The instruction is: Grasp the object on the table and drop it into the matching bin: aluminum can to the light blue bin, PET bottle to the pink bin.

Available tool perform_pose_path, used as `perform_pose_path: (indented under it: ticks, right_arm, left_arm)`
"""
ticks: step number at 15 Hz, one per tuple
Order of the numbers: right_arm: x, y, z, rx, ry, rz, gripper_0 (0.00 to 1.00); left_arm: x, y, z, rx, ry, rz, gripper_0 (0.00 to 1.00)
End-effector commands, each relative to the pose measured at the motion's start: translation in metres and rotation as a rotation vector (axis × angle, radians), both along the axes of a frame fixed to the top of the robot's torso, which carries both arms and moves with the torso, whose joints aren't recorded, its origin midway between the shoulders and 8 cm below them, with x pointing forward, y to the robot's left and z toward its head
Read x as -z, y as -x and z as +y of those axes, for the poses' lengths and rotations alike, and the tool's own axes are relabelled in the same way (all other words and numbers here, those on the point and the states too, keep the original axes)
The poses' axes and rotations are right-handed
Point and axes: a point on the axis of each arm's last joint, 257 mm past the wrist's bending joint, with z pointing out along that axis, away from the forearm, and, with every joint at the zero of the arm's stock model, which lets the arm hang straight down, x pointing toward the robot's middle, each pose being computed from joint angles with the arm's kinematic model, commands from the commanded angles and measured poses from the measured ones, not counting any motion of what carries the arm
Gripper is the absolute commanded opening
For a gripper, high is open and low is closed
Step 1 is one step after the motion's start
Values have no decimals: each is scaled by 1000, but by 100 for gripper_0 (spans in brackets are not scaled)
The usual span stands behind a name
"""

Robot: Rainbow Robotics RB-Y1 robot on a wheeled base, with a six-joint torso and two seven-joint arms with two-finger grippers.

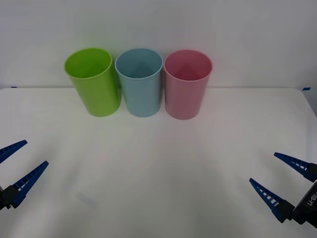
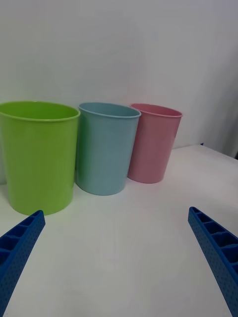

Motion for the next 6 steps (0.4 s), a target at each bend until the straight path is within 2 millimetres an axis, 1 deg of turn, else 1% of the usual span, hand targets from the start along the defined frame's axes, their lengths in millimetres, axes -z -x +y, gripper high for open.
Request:
perform_pose_path:
  ticks: [1, 6]
  right_arm:
    - [2, 0, -1, 3, 14, -2, 100]
    - [3, 0, -1, 6, 20, -3, 100]
  left_arm:
    - [0, 0, 0, 0, 0, 0, 100]
    - [0, 0, 0, 0, 0, 0, 100]
